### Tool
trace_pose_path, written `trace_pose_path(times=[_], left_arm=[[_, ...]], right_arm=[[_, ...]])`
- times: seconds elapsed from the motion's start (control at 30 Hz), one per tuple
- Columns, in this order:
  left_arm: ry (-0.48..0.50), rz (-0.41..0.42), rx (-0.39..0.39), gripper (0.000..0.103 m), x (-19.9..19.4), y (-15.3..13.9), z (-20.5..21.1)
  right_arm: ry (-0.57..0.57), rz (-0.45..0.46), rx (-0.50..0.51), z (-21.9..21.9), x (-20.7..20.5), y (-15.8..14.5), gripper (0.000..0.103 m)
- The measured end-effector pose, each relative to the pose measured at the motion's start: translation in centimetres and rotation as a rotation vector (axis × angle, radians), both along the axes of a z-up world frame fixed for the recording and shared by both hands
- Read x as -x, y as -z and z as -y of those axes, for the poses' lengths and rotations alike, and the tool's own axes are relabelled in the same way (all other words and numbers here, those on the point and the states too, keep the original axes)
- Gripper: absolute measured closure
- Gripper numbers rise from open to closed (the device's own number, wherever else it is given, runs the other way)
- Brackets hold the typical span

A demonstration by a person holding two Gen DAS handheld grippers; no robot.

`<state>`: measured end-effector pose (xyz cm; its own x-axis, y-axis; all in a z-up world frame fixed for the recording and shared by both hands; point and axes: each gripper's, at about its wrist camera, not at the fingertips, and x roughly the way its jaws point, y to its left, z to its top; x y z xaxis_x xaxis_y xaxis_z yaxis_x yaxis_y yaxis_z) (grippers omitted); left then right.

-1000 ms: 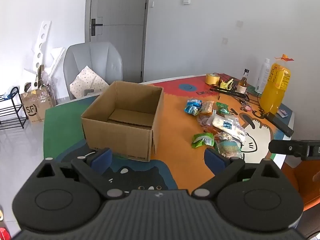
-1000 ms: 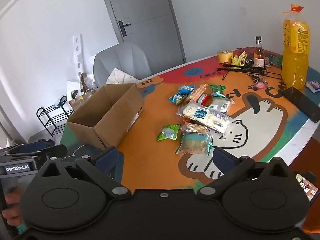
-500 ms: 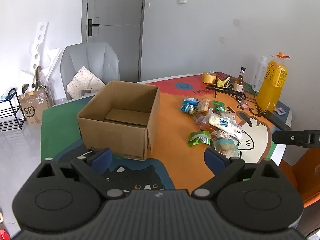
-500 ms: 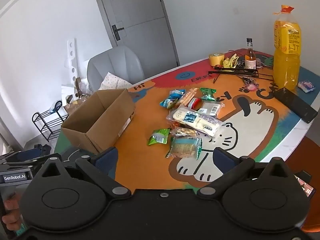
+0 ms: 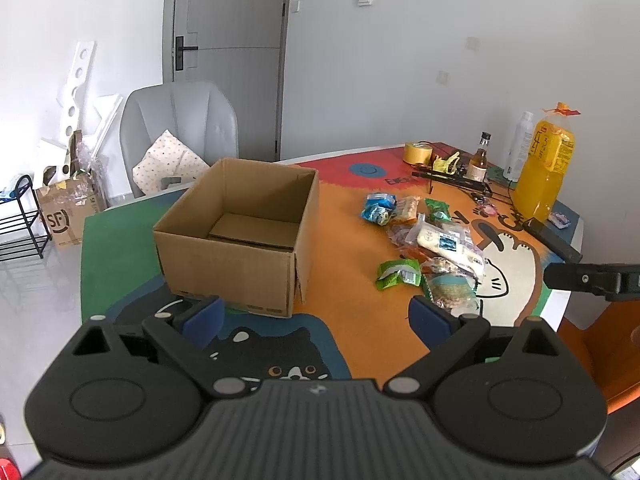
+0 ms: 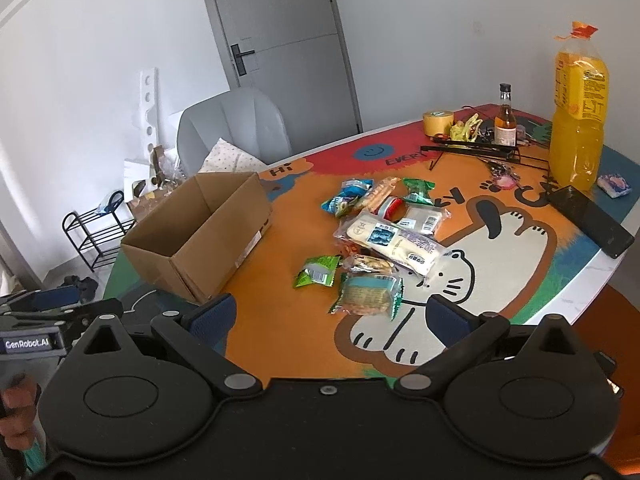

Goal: Organize snacks

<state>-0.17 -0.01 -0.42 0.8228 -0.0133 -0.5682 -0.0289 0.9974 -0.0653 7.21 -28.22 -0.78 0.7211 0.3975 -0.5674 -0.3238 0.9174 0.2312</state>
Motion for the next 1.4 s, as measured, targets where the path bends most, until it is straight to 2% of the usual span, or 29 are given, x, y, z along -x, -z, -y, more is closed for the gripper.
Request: trace_pose_path(times=[1.4], left_arm=[[0.002, 0.007, 0.008, 0.005, 0.50, -0.03, -0.15]], right_arm=[[0.014, 0.032, 0.027, -0.34, 0.15, 0.54, 0.000]])
